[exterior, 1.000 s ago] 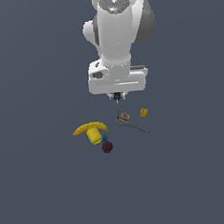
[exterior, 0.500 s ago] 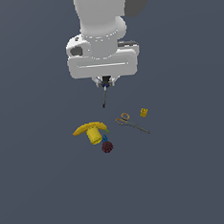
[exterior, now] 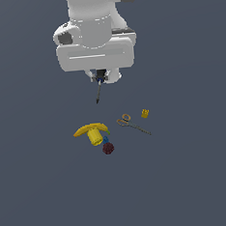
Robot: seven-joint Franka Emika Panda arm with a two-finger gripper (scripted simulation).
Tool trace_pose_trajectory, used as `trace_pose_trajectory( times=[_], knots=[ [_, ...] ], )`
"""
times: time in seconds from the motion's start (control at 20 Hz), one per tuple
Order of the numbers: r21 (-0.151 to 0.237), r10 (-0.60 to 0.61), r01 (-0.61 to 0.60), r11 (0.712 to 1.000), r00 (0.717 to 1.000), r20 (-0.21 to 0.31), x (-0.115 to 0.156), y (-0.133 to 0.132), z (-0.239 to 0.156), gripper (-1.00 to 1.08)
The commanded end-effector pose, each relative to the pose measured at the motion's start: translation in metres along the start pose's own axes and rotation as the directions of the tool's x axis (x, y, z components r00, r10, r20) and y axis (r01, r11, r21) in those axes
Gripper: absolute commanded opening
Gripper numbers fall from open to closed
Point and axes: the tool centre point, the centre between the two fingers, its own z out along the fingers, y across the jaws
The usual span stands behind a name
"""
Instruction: Pick up a designated object from a clutter of objects.
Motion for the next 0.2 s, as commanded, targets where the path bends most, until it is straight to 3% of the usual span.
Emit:
trace_pose_trajectory(
  times=[0.0, 0.15],
  knots=[
    [0.000, -0.001, 0.001, 1.000, 1.000, 0.000, 0.0007, 0.0005, -0.0015, -1.00],
    [0.000, -0.001, 0.001, 1.000, 1.000, 0.000, 0.0008, -0.0004, 0.0001, -1.00]
  ],
)
